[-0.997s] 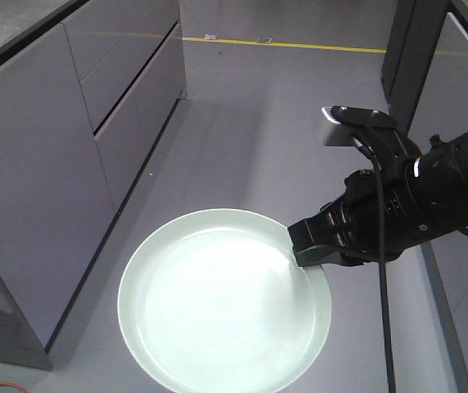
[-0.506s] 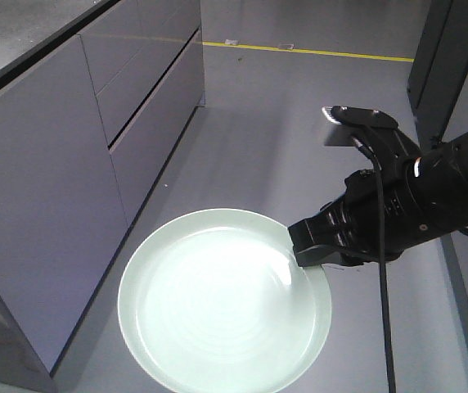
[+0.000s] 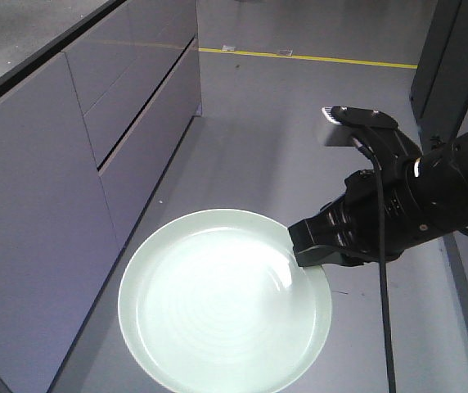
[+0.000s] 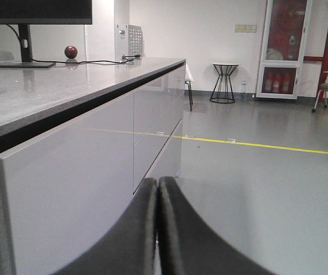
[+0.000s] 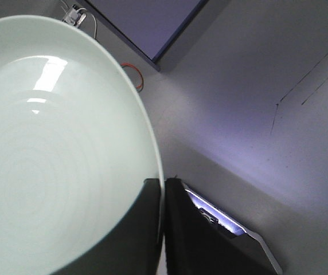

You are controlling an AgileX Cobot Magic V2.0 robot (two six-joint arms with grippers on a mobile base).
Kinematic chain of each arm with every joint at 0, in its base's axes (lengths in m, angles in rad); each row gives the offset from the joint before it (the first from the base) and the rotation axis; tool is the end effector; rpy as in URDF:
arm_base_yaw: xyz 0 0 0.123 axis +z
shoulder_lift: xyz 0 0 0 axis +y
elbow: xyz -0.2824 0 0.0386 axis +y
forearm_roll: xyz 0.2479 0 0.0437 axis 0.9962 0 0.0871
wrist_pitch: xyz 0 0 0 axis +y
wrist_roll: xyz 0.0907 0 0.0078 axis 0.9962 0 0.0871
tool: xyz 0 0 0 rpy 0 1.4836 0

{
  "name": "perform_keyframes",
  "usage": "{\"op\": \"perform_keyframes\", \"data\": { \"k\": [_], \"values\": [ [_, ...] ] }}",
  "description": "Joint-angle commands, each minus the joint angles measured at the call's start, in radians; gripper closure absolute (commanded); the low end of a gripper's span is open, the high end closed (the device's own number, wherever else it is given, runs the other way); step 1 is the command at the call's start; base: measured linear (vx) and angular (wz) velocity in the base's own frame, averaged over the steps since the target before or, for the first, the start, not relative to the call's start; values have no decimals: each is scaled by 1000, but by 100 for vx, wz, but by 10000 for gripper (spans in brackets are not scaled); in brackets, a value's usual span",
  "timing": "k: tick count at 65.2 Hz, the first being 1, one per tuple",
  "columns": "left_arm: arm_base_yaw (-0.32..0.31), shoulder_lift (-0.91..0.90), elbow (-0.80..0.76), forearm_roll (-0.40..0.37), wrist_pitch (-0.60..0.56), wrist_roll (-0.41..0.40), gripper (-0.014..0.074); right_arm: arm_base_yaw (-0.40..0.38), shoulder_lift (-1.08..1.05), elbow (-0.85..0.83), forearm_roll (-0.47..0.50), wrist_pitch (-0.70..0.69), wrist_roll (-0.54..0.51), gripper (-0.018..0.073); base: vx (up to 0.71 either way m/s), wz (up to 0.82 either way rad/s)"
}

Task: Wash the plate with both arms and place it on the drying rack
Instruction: 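Hold the plate in the right gripper while the base turns away, then hold the plate in the right gripper while driving to the sink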

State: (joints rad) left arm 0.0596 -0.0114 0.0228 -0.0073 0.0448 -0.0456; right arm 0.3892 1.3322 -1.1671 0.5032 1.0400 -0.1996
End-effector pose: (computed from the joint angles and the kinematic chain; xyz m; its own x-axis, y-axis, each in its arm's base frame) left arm 0.0565 0.0033 0.2019 0.0340 -0.0509 -0.9981 -0.0575 0.9969 -0.0528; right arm 0.2289 0.1348 0.3367 -0.8428 -0.2748 -0.4629 -0.4742 0.7859 0.3969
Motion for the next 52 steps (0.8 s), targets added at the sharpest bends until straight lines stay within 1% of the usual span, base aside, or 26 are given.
{"op": "perform_keyframes", "data": {
  "k": [1,52],
  "values": [
    [-7,-14,-22,-10,-74,0,603,-1,-31,-24,33,-31,-7,568,23,-5],
    [-7,-14,-22,-10,-74,0,603,-1,-31,-24,33,-31,-7,568,25,-4]
  ]
}}
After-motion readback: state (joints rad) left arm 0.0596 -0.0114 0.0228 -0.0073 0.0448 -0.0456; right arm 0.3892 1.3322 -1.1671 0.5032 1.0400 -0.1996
